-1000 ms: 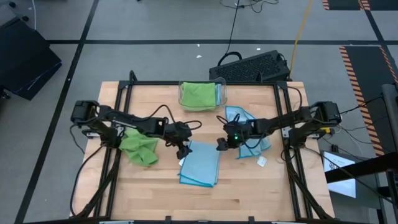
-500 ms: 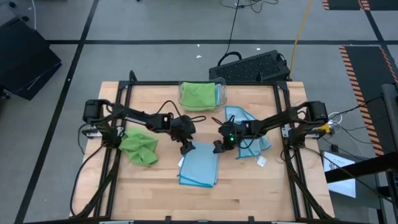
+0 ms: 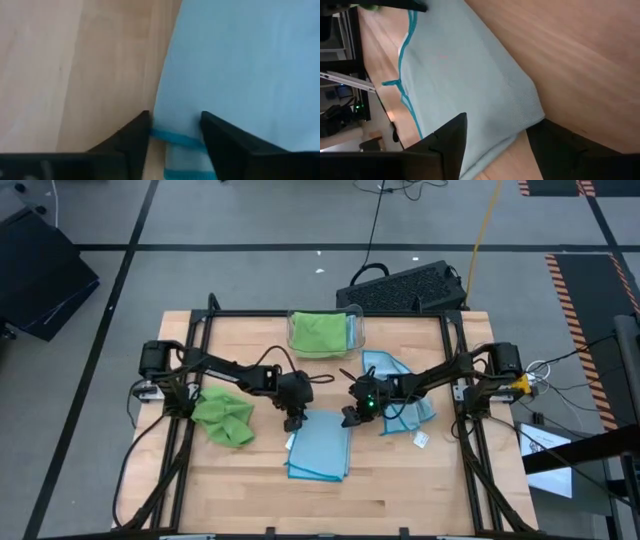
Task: Fold microfiber towels
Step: Fold the left blue microfiber cloth
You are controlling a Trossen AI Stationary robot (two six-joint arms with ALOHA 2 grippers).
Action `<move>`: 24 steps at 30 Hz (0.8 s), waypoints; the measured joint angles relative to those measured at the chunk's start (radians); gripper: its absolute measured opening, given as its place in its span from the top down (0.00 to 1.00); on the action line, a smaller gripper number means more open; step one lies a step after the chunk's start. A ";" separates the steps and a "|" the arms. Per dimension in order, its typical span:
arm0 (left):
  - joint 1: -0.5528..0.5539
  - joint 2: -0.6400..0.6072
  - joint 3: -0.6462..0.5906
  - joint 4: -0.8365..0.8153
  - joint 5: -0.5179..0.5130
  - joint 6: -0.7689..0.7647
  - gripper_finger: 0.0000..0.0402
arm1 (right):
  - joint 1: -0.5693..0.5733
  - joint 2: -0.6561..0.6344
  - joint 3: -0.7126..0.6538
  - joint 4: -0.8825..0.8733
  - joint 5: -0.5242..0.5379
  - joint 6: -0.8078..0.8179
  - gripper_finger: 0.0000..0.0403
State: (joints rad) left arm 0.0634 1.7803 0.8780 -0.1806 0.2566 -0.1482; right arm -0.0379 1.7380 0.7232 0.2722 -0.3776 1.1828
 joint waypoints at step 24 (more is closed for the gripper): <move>-0.031 0.002 -0.003 -0.024 -0.003 0.063 0.96 | -0.052 -0.002 0.005 -0.024 -0.018 -0.229 0.32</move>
State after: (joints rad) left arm 0.0322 1.7821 0.8749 -0.2049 0.2534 -0.0853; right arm -0.0895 1.7356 0.7284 0.2481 -0.3959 0.9539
